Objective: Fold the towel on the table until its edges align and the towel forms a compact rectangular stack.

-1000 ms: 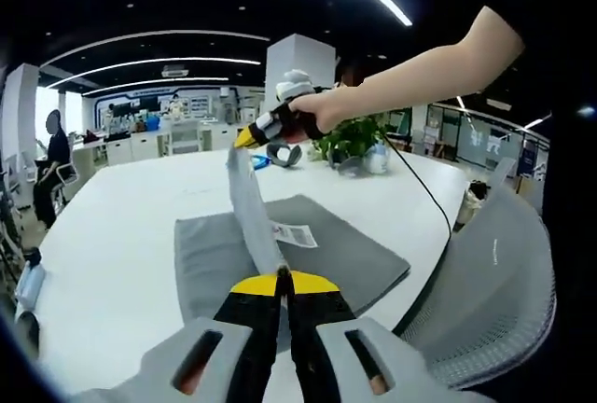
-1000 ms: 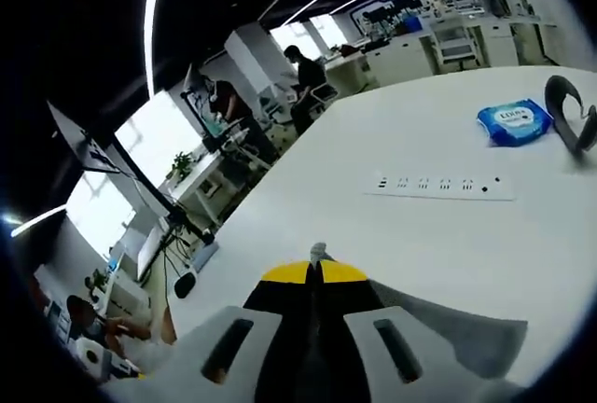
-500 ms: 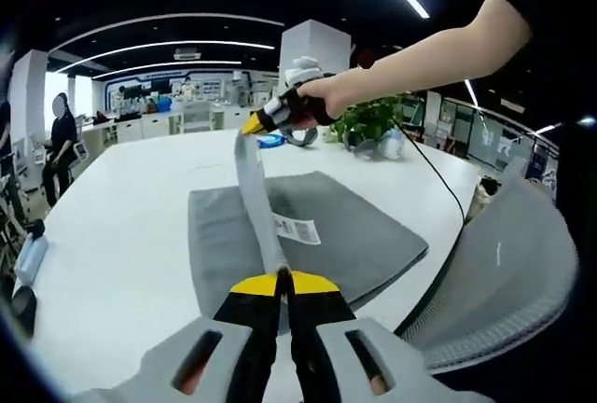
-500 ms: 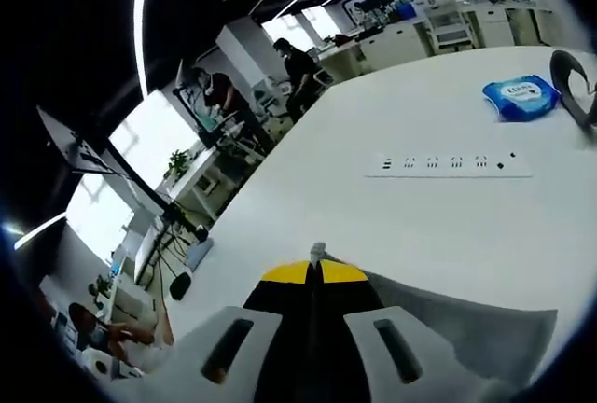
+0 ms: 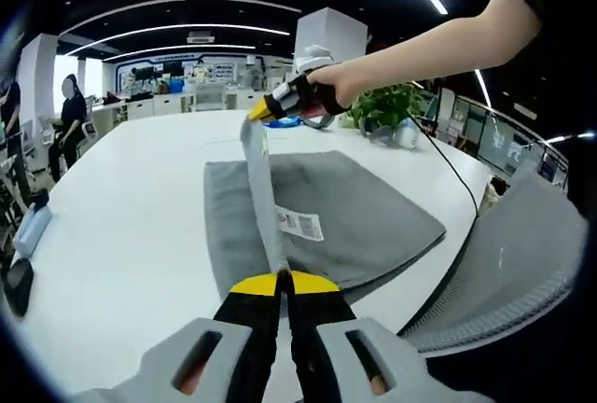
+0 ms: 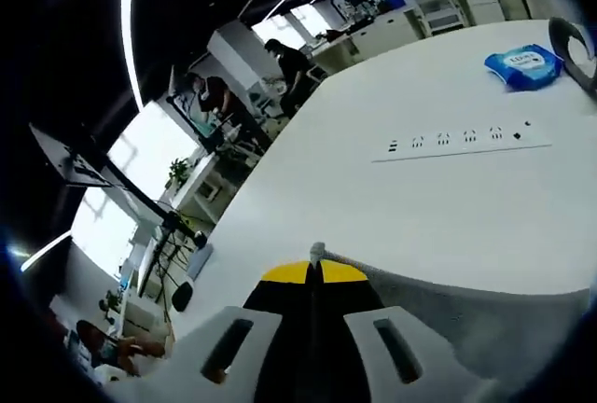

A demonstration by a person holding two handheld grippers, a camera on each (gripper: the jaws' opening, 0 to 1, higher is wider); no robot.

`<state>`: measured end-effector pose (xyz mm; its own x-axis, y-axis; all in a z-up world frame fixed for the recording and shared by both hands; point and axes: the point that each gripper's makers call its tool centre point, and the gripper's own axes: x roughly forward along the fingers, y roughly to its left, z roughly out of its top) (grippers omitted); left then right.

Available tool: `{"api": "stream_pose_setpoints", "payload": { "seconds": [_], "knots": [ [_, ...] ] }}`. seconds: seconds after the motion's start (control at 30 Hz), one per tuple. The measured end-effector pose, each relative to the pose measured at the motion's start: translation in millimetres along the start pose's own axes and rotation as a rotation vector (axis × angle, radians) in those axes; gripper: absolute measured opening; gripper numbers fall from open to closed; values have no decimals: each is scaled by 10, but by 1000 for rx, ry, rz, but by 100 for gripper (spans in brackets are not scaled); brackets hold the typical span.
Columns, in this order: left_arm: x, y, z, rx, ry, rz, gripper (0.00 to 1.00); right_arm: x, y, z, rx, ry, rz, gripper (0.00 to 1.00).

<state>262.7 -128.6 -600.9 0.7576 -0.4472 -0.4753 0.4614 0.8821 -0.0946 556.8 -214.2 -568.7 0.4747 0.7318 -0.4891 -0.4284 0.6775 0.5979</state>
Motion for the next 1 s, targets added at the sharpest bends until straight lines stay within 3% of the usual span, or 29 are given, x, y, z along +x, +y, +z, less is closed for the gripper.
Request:
{"api": "stream_pose_setpoints", "payload": {
  "seconds": [0.2, 0.33, 0.5, 0.77, 1.0],
  "knots": [
    [36, 50, -129, 2, 39, 15, 4, 87, 39, -21, -7, -14, 11, 0],
    [32, 118, -227, 28, 68, 55, 12, 126, 120, 15, -6, -40, 56, 6],
    [-56, 308, -353, -74, 82, 124, 12, 125, 204, 61, -14, -58, 86, 3],
    [-152, 428, -314, -77, 63, 169, 12, -20, 64, -121, -108, 11, 51, 1],
    [-116, 248, -155, -52, 32, 123, 12, -301, -172, -296, -168, 57, -5, 1]
  ]
}}
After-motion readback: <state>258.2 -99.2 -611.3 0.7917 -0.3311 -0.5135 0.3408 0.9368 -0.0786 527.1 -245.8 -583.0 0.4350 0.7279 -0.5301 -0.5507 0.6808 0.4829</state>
